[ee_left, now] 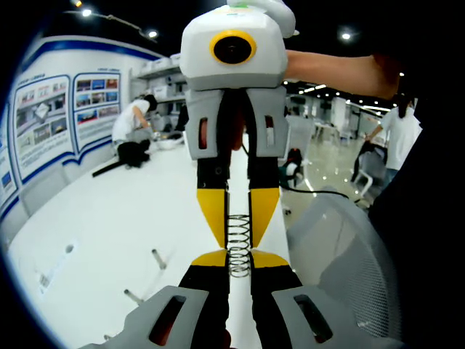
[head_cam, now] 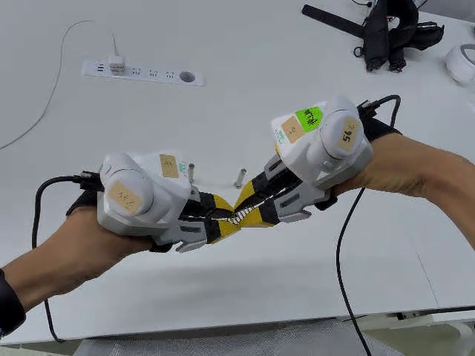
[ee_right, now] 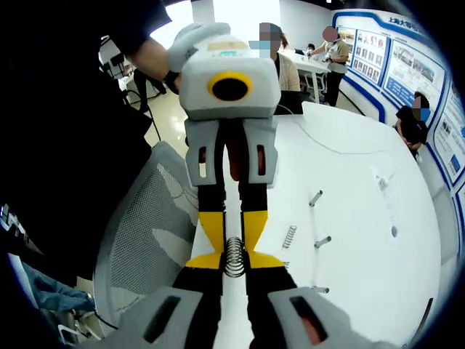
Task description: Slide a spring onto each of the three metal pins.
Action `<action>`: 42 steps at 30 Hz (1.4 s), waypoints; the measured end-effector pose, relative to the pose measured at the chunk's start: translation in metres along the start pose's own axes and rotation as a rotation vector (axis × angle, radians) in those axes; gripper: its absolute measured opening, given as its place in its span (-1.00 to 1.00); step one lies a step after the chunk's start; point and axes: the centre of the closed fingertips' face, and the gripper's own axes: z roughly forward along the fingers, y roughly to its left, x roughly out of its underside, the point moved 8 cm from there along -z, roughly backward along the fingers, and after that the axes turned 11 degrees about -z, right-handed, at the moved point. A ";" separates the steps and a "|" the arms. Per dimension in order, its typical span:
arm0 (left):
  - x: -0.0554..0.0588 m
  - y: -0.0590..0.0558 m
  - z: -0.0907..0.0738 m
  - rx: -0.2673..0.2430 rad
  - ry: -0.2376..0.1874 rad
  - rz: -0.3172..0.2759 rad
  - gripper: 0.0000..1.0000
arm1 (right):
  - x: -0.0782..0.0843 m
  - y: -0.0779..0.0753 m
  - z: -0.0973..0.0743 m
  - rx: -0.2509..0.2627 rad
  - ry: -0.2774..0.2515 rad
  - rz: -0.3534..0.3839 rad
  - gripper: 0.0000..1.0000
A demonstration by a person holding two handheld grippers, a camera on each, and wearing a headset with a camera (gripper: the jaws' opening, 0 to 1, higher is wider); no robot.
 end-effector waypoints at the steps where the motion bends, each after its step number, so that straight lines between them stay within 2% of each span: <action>1: 0.000 0.001 0.000 -0.002 -0.001 -0.007 -0.82 | 0.000 -0.001 0.000 0.004 0.000 -0.002 -0.74; 12: 0.000 0.001 -0.001 0.006 -0.022 -0.018 -0.81 | -0.001 0.000 -0.002 0.005 -0.013 -0.015 -0.76; 17: 0.003 0.000 0.001 0.007 -0.015 -0.021 -0.78 | 0.000 0.001 0.001 0.002 -0.013 -0.004 -0.76; 20: 0.008 0.002 0.001 -0.004 0.002 -0.031 -0.69 | -0.002 0.001 0.003 0.000 -0.020 0.001 -0.76; 23: 0.013 0.002 -0.001 -0.011 -0.004 -0.054 -0.65 | -0.002 0.000 0.005 0.001 -0.026 0.014 -0.76; 26: 0.022 0.003 -0.005 -0.038 -0.017 -0.095 -0.62 | 0.003 -0.002 0.009 0.003 -0.011 0.029 -0.76; 28: 0.029 0.005 -0.007 -0.067 -0.007 -0.102 -0.60 | 0.005 -0.002 0.011 0.002 -0.005 0.037 -0.76; 31: 0.045 0.010 -0.011 -0.097 -0.005 -0.149 -0.56 | 0.008 -0.002 0.013 0.006 -0.002 0.051 -0.76; 35: 0.055 0.014 -0.019 -0.142 -0.004 -0.188 -0.50 | 0.016 -0.005 0.018 0.028 0.012 0.080 -0.76; 39: 0.071 0.023 -0.026 -0.190 -0.004 -0.229 -0.45 | 0.027 -0.012 0.023 0.069 0.046 0.124 -0.76; 42: 0.078 0.026 -0.031 -0.228 0.006 -0.243 -0.38 | 0.035 -0.016 0.027 0.074 0.061 0.133 -0.76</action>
